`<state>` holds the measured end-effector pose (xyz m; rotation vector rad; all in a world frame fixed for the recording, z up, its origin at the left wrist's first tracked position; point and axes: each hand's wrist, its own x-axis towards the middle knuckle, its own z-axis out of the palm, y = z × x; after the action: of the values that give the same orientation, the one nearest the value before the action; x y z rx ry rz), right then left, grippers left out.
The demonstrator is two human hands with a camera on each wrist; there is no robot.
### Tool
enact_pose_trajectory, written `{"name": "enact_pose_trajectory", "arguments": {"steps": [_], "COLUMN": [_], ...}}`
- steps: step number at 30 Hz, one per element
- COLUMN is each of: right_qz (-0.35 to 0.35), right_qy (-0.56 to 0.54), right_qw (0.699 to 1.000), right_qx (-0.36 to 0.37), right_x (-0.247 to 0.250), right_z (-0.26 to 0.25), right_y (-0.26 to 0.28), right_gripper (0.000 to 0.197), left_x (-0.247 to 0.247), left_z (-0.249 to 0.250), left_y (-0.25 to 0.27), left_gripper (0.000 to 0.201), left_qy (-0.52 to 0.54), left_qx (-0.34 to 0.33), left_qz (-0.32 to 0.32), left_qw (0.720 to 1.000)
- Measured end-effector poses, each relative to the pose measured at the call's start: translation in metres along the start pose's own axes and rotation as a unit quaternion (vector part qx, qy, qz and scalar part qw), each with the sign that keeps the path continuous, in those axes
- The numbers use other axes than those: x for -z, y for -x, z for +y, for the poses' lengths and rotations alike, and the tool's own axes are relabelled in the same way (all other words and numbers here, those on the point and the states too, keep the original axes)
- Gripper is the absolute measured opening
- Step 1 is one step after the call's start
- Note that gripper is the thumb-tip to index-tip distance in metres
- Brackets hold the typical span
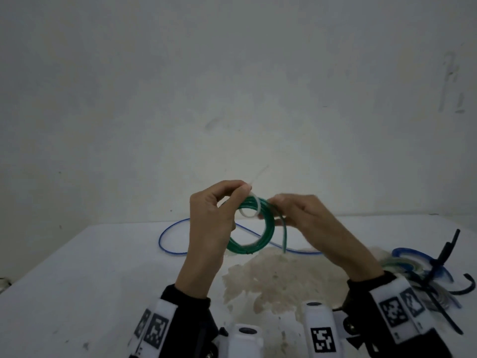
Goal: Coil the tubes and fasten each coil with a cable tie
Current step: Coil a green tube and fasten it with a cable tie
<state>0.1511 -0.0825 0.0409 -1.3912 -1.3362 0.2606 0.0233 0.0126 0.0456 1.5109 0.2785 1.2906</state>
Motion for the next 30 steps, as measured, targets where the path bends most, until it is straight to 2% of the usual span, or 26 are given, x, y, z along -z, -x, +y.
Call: {"name": "enact_pose_trajectory", "arguments": {"steps": [3,5,7,9,13,17,20,23,27,28,30], "right_qz": [-0.024,-0.025,-0.023,-0.014,0.012,0.009,0.005,-0.012,-0.035,-0.033,-0.006], "right_qy": [-0.054,-0.103,-0.108,-0.093,-0.016,-0.034,-0.063,0.0,0.113,0.121,0.094], "right_qw": [0.998,0.994,0.994,0.995,0.999,0.999,0.998,1.0,0.991,0.99,0.992], "right_qx": [-0.011,-0.004,0.004,0.019,0.043,0.014,-0.005,0.014,0.062,0.07,0.082], "right_x": [-0.013,-0.018,-0.021,-0.022,-0.012,-0.008,-0.008,-0.004,-0.001,-0.002,-0.008], "right_z": [0.004,0.005,0.005,0.004,0.003,0.002,0.001,0.004,0.004,0.004,0.006], "right_y": [0.001,0.001,0.0,-0.001,-0.002,-0.001,-0.001,-0.001,0.001,0.001,0.001], "right_gripper": [0.035,0.029,0.022,0.022,0.026,0.03,0.035,0.033,0.03,0.028,0.029], "left_x": [-0.003,-0.002,-0.002,-0.001,0.001,0.002,0.004,0.006,0.004,0.002,-0.001], "left_z": [-0.006,-0.008,-0.009,-0.009,-0.009,-0.009,-0.007,-0.007,-0.008,-0.008,-0.01], "left_y": [0.0,-0.001,-0.002,-0.001,0.0,0.0,0.0,0.0,0.001,0.001,0.001], "left_gripper": [0.007,0.008,0.011,0.014,0.029,0.037,0.038,0.037,0.011,0.01,0.022], "left_qy": [0.017,0.025,0.031,0.03,0.008,-0.014,-0.065,-0.111,-0.108,-0.095,-0.074], "left_qx": [0.025,0.033,0.038,0.044,0.1,0.118,0.104,0.082,0.06,0.053,0.024], "left_qz": [0.049,0.059,0.054,0.026,-0.069,-0.141,-0.17,-0.194,-0.204,-0.2,-0.176], "left_qw": [0.998,0.997,0.997,0.998,0.992,0.983,0.978,0.971,0.971,0.974,0.981]}}
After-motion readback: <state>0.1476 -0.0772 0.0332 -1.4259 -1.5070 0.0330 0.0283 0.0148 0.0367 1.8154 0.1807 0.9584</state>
